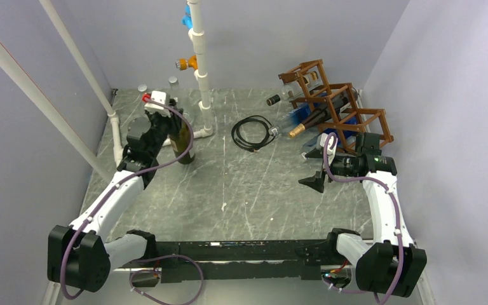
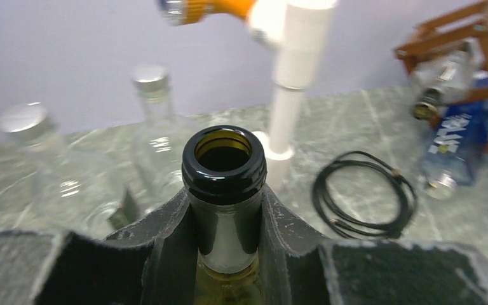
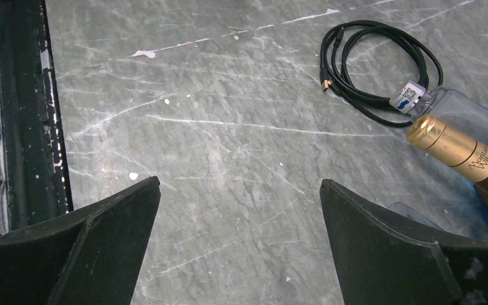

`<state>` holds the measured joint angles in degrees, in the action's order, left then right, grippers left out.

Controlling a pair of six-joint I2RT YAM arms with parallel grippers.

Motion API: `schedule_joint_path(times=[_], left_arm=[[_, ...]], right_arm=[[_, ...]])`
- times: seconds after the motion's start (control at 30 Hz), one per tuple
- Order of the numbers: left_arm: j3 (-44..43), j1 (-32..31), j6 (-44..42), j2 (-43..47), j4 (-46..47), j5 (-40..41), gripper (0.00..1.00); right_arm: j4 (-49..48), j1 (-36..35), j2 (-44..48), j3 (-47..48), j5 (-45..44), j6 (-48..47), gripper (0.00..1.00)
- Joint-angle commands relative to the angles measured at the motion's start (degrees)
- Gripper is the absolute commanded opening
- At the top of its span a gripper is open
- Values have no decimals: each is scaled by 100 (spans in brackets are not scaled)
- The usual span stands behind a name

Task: Take the wine bottle off the wine rack
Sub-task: Place the wine bottle at the center of the board.

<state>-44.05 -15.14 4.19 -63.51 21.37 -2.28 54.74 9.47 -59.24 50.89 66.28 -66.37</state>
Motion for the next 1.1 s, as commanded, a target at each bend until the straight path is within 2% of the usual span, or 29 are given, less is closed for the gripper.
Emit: schedule_joint_path(times=[0.0, 0.37, 0.47, 1.07], left_arm=[[-236, 372, 104, 205, 605, 783, 0], [-499, 790, -330, -82, 702, 1981, 0], [-624, 930, -590, -210, 733, 2117, 0], [-1075, 1723, -901, -986, 1280, 2416, 0]], right_arm=[[-126, 37, 44, 0, 89, -23, 100], [-100, 37, 14, 8, 62, -60, 100], [-95, 32, 18, 8, 61, -66, 100], [-40, 28, -24, 11, 15, -152, 100]])
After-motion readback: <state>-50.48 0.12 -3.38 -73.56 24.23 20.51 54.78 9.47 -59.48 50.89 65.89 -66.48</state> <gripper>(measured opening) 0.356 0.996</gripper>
